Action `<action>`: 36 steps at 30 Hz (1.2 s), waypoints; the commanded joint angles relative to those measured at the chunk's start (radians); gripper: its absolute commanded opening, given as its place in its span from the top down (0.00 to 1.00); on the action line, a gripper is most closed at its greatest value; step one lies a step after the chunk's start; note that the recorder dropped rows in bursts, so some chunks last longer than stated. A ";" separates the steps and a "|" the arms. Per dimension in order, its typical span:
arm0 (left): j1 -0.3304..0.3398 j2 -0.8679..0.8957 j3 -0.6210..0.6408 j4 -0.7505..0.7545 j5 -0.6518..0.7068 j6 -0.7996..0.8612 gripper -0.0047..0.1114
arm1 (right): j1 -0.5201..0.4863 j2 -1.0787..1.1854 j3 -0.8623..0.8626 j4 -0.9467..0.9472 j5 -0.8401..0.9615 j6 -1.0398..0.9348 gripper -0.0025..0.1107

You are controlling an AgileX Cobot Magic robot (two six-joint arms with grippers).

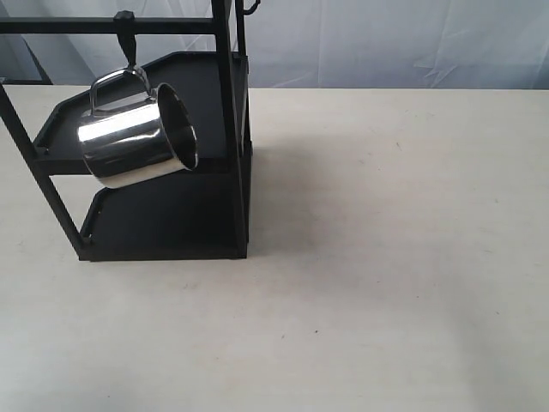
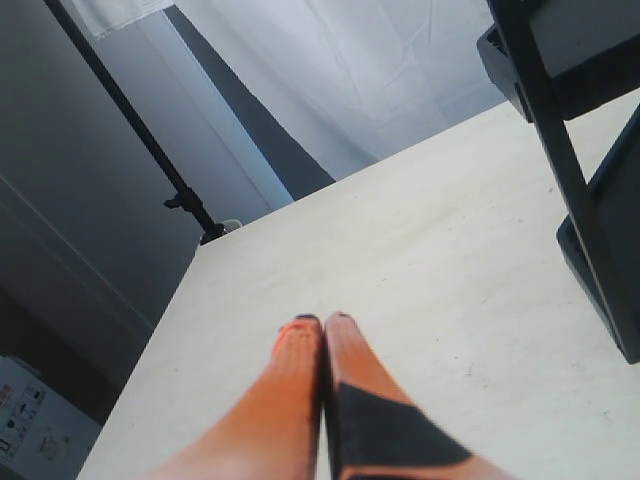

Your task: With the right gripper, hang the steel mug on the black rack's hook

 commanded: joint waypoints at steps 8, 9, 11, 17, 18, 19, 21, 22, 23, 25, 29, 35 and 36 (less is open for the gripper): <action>-0.001 -0.005 0.000 -0.001 -0.008 -0.002 0.95 | -0.065 -0.154 0.101 -0.135 0.137 0.171 0.99; -0.001 -0.005 0.000 -0.001 -0.008 -0.002 0.95 | -0.065 -0.156 0.103 -0.137 0.143 0.171 0.99; -0.001 -0.005 0.000 -0.001 -0.008 -0.002 0.95 | -0.065 -0.163 0.112 -0.137 0.156 0.171 0.99; -0.001 -0.005 0.000 -0.001 -0.008 -0.002 0.95 | -0.065 -0.196 0.137 -0.134 0.131 0.171 0.99; -0.001 -0.005 0.000 -0.001 -0.008 -0.002 0.95 | -0.065 -0.198 0.137 -0.134 0.133 0.171 0.99; -0.001 -0.005 0.000 -0.001 -0.008 -0.002 0.95 | -0.065 -0.198 0.137 -0.134 0.133 0.171 0.99; -0.001 -0.005 0.000 -0.001 -0.008 -0.002 0.95 | -0.065 -0.198 0.137 -0.134 0.131 0.171 0.99; -0.001 -0.005 0.000 -0.001 -0.008 -0.002 0.95 | -0.065 -0.198 0.137 -0.134 0.131 0.171 0.99; -0.001 -0.005 0.000 -0.001 -0.008 -0.002 0.95 | -0.065 -0.198 0.137 -0.136 0.129 0.171 0.99; -0.001 -0.005 0.000 -0.001 -0.008 -0.002 0.95 | -0.065 -0.198 0.137 -0.136 0.129 0.169 0.99; -0.001 -0.005 0.000 -0.001 -0.008 -0.002 0.95 | -0.065 -0.198 0.137 -0.134 0.131 0.171 0.99; -0.001 -0.005 0.000 -0.001 -0.008 -0.002 0.95 | -0.065 -0.198 0.137 -0.134 0.129 0.177 0.99; -0.001 -0.005 0.000 -0.001 -0.008 -0.002 0.95 | -0.065 -0.198 0.137 -0.134 0.129 0.177 0.99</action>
